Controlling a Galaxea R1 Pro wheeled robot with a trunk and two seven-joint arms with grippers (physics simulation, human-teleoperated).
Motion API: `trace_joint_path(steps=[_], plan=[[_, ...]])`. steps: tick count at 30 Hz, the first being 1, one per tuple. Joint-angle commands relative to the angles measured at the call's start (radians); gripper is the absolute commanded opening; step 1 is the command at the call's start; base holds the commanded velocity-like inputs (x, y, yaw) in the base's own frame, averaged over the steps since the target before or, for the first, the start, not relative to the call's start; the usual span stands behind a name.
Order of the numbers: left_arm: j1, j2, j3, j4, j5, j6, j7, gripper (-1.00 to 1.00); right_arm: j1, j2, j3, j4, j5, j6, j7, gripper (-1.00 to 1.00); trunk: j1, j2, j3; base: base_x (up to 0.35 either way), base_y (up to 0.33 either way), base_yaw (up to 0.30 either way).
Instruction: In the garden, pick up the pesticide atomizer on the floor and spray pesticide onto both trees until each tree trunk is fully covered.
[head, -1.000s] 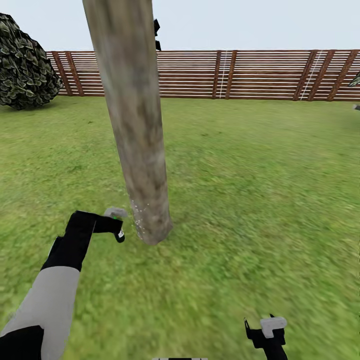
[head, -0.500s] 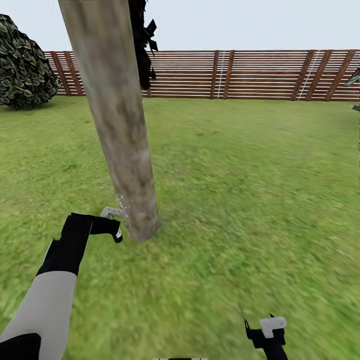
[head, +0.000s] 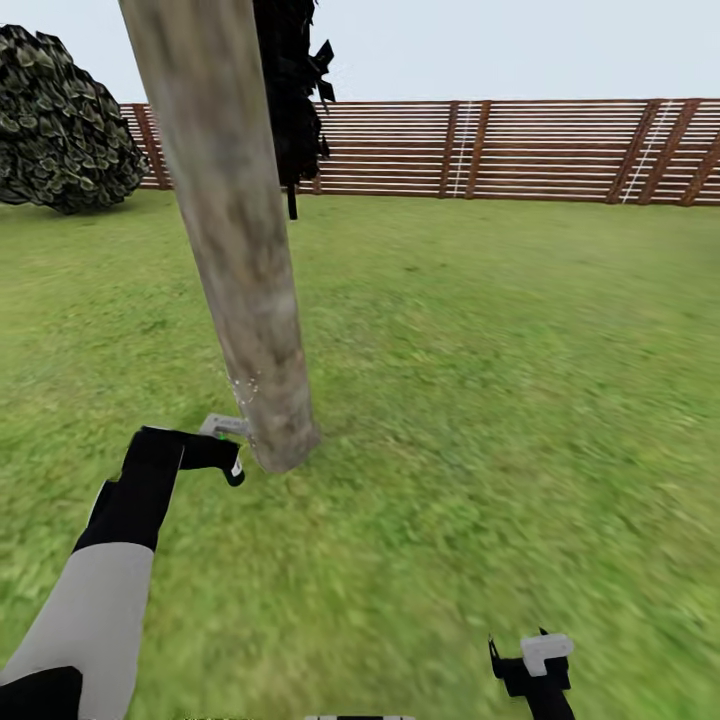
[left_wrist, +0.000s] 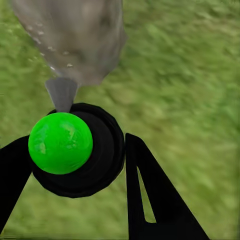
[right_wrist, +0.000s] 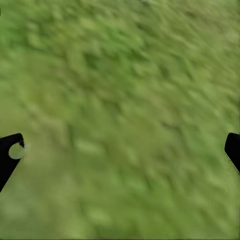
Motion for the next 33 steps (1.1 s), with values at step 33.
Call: trace_joint_path(steps=[33], plan=[[0.029, -0.025, 0.065, 0.044, 0.002, -0.003, 0.166, -1.0, 0.0, 0.0, 0.0, 0.0, 0.0, 0.0, 0.001, 1.0, 0.0, 0.0, 0.0, 0.081, -0.264, 0.09]])
